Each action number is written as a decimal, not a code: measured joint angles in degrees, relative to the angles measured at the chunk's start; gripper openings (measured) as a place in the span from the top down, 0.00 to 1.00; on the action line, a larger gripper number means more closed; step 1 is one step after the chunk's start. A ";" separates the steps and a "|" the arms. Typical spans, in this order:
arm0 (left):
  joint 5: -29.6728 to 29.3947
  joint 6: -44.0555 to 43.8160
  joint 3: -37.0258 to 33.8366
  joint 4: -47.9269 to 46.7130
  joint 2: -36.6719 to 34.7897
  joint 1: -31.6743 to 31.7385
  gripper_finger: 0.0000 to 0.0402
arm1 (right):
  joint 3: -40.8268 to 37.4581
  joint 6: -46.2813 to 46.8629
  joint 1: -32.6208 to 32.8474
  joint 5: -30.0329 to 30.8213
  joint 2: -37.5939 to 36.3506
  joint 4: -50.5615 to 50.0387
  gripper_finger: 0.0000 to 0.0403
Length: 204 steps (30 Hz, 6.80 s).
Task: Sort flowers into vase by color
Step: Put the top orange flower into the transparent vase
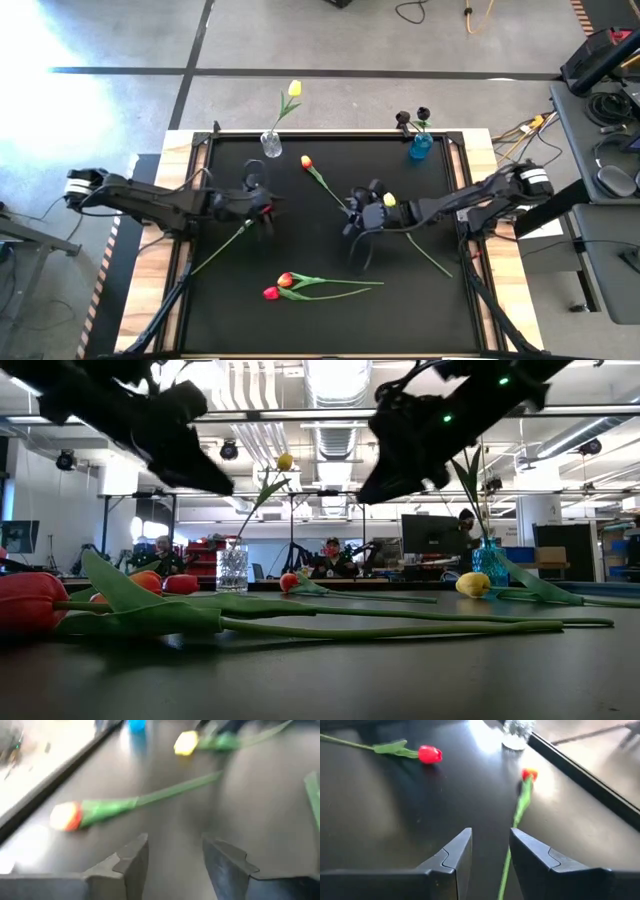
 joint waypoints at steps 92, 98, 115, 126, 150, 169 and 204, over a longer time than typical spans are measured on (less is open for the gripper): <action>15.42 19.88 -3.60 48.49 11.87 0.12 0.89 | 8.69 -32.05 2.06 -16.90 11.74 50.77 0.97; 20.83 19.56 -2.43 51.26 13.88 0.14 0.83 | 8.69 -32.47 2.04 -16.87 11.79 51.27 0.97; 26.31 17.05 -4.15 57.27 12.52 0.82 0.70 | 8.69 -34.76 2.30 -17.40 11.85 54.60 0.97; 26.29 16.40 -0.91 57.17 14.29 0.91 0.72 | 8.69 -34.85 2.30 -17.96 11.88 55.13 0.97; 26.84 15.88 0.08 53.23 15.53 4.40 0.99 | 8.74 -37.97 2.23 -15.09 11.90 51.33 0.84; 19.66 17.86 -1.78 39.15 5.13 12.21 1.00 | 8.72 -32.73 3.00 -6.85 0.28 24.69 0.54; 14.89 25.39 -1.80 34.52 -7.46 41.12 1.00 | 0.65 -33.21 3.68 -7.24 -2.09 23.51 0.97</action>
